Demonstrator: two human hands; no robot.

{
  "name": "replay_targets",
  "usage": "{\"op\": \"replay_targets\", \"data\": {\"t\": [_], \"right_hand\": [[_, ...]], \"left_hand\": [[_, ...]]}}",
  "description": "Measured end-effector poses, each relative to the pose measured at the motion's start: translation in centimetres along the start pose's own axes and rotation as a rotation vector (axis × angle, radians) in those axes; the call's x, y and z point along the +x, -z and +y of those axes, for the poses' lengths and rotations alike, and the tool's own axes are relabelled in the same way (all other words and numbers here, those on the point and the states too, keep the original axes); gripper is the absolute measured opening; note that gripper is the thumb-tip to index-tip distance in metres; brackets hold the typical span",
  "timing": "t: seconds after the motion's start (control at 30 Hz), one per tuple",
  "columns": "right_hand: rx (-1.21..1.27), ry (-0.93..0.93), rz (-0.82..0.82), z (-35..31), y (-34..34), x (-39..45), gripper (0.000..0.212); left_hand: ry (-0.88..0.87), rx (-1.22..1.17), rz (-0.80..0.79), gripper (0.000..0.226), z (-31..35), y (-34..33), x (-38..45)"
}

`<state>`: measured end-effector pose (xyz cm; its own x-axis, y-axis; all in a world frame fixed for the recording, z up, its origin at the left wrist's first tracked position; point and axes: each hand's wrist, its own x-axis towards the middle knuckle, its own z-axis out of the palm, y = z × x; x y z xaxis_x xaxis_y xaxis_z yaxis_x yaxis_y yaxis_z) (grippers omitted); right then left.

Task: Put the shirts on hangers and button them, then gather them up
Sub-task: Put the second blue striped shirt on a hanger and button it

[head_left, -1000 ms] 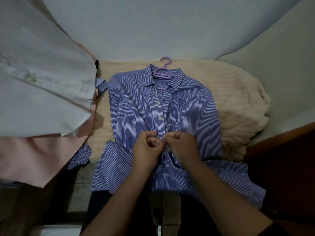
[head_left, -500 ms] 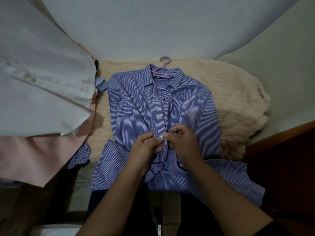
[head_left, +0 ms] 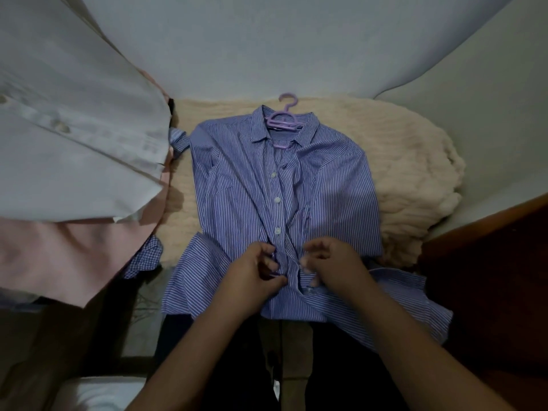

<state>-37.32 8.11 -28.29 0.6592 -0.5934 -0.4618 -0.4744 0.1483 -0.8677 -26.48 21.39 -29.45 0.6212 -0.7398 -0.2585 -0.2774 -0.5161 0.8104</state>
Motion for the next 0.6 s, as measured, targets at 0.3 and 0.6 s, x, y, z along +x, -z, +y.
{"op": "replay_targets", "data": {"t": [0.3, 0.6], "right_hand": [[0.100, 0.032, -0.029, -0.6, -1.8, -1.3, 0.022], [-0.226, 0.248, 0.118, -1.3, -2.7, -2.3, 0.023]], "left_hand": [[0.188, -0.446, 0.167, 0.030, 1.3, 1.0, -1.4], [0.152, -0.580, 0.186, 0.037, 2.8, 1.0, -2.7]]}}
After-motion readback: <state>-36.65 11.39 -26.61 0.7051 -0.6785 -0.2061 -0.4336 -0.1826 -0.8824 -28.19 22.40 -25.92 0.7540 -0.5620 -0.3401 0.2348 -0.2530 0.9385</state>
